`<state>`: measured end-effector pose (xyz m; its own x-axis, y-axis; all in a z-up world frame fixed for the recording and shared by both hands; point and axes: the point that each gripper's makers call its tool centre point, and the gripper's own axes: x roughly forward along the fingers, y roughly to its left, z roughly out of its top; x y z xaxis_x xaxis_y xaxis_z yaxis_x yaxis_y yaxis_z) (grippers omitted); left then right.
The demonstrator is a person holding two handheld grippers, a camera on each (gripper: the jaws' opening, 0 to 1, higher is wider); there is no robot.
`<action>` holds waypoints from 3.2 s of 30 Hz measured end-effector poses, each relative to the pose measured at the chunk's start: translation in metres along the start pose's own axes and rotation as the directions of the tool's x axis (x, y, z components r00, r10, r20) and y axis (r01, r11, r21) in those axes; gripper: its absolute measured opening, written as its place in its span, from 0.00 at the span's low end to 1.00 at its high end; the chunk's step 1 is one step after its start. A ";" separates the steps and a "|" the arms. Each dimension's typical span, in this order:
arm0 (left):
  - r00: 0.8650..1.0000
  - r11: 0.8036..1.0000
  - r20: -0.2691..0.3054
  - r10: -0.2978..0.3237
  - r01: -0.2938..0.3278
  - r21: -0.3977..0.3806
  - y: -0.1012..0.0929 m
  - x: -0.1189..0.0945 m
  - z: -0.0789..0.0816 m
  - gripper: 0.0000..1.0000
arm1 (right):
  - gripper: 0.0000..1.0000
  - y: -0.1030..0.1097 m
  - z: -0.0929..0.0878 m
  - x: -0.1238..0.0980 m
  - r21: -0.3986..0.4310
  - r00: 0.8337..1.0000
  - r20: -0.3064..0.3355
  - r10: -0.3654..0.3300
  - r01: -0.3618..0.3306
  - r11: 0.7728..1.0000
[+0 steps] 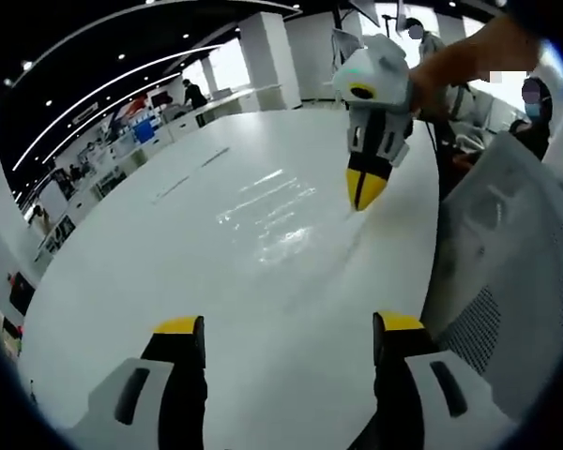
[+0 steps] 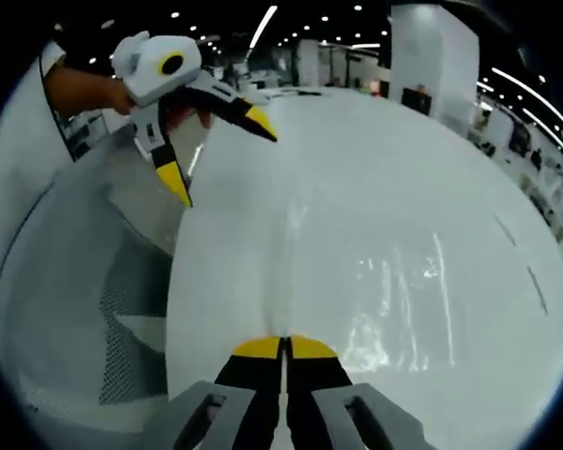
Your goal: Open the resealable bag by pulling the two sides of the seal apart until the entire bag opening is separated and visibly accessible.
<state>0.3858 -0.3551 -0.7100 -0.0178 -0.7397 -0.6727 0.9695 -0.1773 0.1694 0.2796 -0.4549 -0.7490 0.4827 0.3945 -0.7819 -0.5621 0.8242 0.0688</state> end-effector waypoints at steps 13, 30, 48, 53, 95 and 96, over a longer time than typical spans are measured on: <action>0.996 0.993 -0.030 -0.088 0.090 0.072 -0.027 0.014 0.000 0.53 | 0.00 0.020 -0.004 -0.014 -0.120 0.997 -0.048 0.057 -0.063 0.991; 0.986 0.934 -0.035 -0.165 0.167 0.316 -0.038 0.025 0.013 0.13 | 0.00 0.033 0.008 -0.024 -0.162 0.986 -0.070 0.150 -0.160 0.974; 0.983 0.900 -0.073 -0.171 0.186 0.395 -0.038 0.026 0.011 0.00 | 0.00 0.028 0.012 -0.023 -0.028 0.992 -0.001 0.128 -0.128 0.991; 0.982 0.903 -0.071 -0.173 0.187 0.387 -0.034 0.024 0.012 0.00 | 0.07 0.021 0.033 -0.023 -0.010 0.993 0.093 0.074 -0.074 0.997; 0.982 0.889 -0.068 -0.177 0.189 0.417 -0.029 0.020 0.041 0.00 | 0.03 0.030 0.114 0.018 -0.167 0.961 0.276 0.025 0.023 0.986; 0.981 0.889 -0.072 -0.180 0.193 0.414 -0.029 0.020 0.040 0.00 | 0.01 0.030 0.115 0.018 -0.164 0.958 0.285 0.022 0.026 0.986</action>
<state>0.3471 -0.3906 -0.6996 -0.1744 -0.6473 -0.7421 0.7576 -0.5696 0.3188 0.3489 -0.3765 -0.6895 0.6418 0.5118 -0.5710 -0.6517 0.7565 -0.0545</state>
